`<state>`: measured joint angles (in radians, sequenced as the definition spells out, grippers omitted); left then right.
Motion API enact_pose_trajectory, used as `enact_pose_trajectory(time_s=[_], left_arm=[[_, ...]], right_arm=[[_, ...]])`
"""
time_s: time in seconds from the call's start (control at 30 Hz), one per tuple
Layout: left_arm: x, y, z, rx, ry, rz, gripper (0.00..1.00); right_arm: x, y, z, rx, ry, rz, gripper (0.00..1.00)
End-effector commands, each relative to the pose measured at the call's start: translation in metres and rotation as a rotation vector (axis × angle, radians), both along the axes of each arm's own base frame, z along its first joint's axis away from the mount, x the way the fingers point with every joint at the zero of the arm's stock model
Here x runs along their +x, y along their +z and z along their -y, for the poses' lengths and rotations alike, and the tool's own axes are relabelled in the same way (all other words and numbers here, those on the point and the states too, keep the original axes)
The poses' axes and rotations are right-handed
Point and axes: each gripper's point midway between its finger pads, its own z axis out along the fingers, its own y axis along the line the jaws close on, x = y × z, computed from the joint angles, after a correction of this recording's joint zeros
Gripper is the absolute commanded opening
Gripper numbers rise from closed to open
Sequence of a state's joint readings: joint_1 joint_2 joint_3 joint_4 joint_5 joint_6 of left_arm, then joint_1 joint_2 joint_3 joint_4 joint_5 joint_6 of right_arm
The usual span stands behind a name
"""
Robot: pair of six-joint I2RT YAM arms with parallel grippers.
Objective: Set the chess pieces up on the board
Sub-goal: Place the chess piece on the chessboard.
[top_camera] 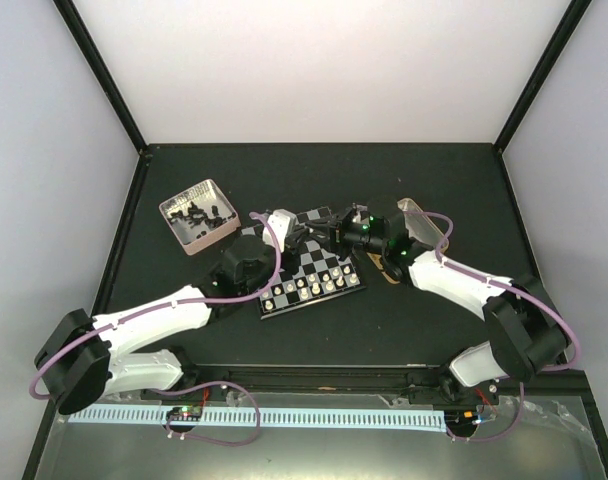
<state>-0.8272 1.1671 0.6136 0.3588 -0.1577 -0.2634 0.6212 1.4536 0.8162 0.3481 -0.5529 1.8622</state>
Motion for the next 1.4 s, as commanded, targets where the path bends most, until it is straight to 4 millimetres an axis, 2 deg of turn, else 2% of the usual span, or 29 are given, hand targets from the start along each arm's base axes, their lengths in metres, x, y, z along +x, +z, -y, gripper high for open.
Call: enact_pose_trajectory(time_s=[0.0, 0.1, 0.2, 0.27, 0.53, 0.63, 0.83, 1.07, 1.37], left_arm=[[0.0, 0.024, 0.004, -0.03, -0.014, 0.031, 0.02], [-0.002, 0.022, -0.001, 0.007, 0.002, -0.025, 0.02], [-0.009, 0.009, -0.008, 0.082, 0.005, -0.117, 0.01], [-0.019, -0.01, -0.017, 0.169, 0.0, -0.214, 0.02], [-0.069, -0.075, -0.039, 0.447, -0.096, -0.561, 0.02], [-0.076, -0.098, -0.046, 0.509, -0.08, -0.665, 0.02], [-0.083, -0.132, -0.036, 0.543, -0.125, -0.764, 0.02], [-0.084, -0.158, -0.03, 0.579, -0.14, -0.832, 0.03], [-0.073, -0.171, -0.024, 0.589, -0.114, -0.834, 0.03]], right_arm=[[-0.006, 0.007, -0.005, -0.002, 0.047, 0.04, 0.31], [-0.004, -0.001, -0.001, -0.078, 0.055, 0.093, 0.51], [0.004, -0.01, 0.014, -0.163, 0.03, 0.149, 0.6], [0.01, -0.013, 0.026, -0.236, 0.003, 0.199, 0.63], [0.027, -0.023, 0.085, -0.5, -0.141, 0.289, 0.63], [0.031, -0.02, 0.104, -0.558, -0.194, 0.304, 0.63], [0.035, -0.017, 0.13, -0.618, -0.266, 0.313, 0.63], [0.035, -0.022, 0.14, -0.632, -0.281, 0.3, 0.63], [0.037, -0.028, 0.137, -0.623, -0.261, 0.285, 0.63]])
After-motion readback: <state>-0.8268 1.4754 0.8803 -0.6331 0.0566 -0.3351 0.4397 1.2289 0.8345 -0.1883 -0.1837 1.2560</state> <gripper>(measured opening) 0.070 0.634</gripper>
